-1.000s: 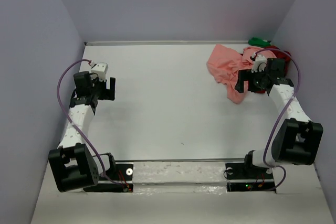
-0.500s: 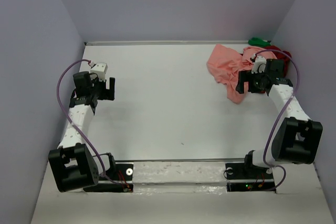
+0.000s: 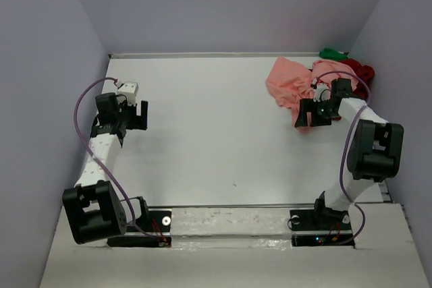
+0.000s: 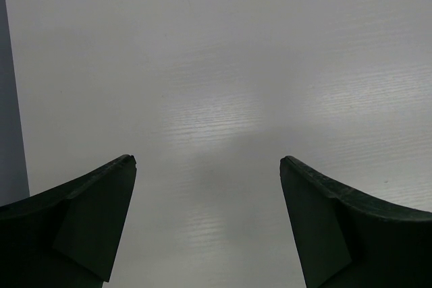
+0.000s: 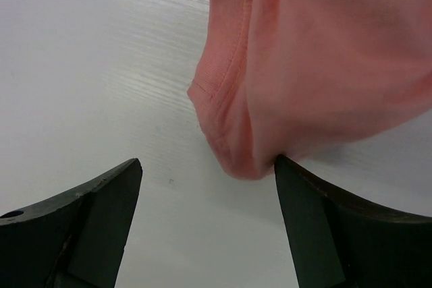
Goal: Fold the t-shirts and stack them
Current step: Grab the tshirt from the pile
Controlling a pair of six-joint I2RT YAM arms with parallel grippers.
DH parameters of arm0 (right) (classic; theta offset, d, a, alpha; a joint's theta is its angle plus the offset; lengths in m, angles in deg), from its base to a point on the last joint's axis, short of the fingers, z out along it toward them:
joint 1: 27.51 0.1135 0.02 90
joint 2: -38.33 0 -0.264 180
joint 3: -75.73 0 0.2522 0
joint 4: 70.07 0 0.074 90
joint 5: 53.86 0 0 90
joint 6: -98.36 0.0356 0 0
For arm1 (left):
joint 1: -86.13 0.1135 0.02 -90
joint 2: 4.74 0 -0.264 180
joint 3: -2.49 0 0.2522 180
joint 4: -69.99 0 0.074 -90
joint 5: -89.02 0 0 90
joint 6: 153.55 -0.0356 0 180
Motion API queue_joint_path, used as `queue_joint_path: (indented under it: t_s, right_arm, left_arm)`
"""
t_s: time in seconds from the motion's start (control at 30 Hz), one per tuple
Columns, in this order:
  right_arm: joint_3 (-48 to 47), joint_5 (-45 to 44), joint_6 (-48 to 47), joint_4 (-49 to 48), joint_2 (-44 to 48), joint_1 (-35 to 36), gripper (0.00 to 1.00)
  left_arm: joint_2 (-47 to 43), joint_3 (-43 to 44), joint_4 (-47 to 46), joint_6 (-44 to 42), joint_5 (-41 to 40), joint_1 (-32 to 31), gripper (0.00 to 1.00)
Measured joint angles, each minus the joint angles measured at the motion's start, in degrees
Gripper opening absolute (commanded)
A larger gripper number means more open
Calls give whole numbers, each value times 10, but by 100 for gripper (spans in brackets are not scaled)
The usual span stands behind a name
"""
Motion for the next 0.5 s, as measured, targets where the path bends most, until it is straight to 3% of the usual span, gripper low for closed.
queue_joint_path:
  t_s: [0.4,0.47,0.5]
  right_arm:
    - [-48,23,-15,31,-73,0,83]
    - [-57,21,-18,31,-80,0,79]
    - [-59,19,-19,30,-85,0,71]
  left_arm:
    - [44,5,-10,-5,13,0,97]
    - [55,11,-12,-8,18,0,97]
    - [63,16,-12,-9,19,0,97]
